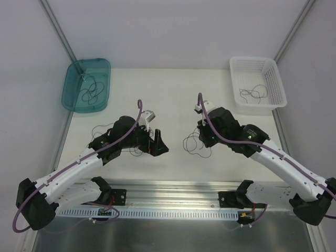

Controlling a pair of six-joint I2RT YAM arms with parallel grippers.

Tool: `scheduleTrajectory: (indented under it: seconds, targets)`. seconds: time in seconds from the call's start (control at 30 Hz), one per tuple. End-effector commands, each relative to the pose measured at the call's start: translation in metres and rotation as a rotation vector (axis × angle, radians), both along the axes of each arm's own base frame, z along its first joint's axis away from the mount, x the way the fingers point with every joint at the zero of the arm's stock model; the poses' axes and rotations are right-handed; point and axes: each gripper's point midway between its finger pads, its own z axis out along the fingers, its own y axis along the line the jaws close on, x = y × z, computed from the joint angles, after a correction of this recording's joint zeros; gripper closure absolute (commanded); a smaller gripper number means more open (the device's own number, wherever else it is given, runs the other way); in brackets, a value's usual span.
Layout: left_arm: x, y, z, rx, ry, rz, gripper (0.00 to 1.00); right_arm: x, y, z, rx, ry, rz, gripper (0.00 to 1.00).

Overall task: Untangle the cables
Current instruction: Untie the cable.

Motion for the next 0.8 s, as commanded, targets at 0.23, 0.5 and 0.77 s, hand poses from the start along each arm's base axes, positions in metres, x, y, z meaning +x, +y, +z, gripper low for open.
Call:
scheduleTrajectory:
  seconds: [0.23, 0.5, 0.77]
  targets:
    - [0.004, -0.045, 0.097, -0.097, -0.424, -0.214, 0.01, -0.015, 0.011, 0.072, 0.097, -0.143, 0.223, 0.99]
    - [-0.023, -0.073, 0.126, -0.243, -0.543, -0.421, 0.01, -0.04, 0.035, 0.071, 0.187, -0.125, 0.42, 0.99]
    - [-0.041, -0.087, 0.127, -0.325, -0.591, -0.562, 0.01, -0.057, 0.048, 0.069, 0.233, -0.112, 0.554, 0.99]
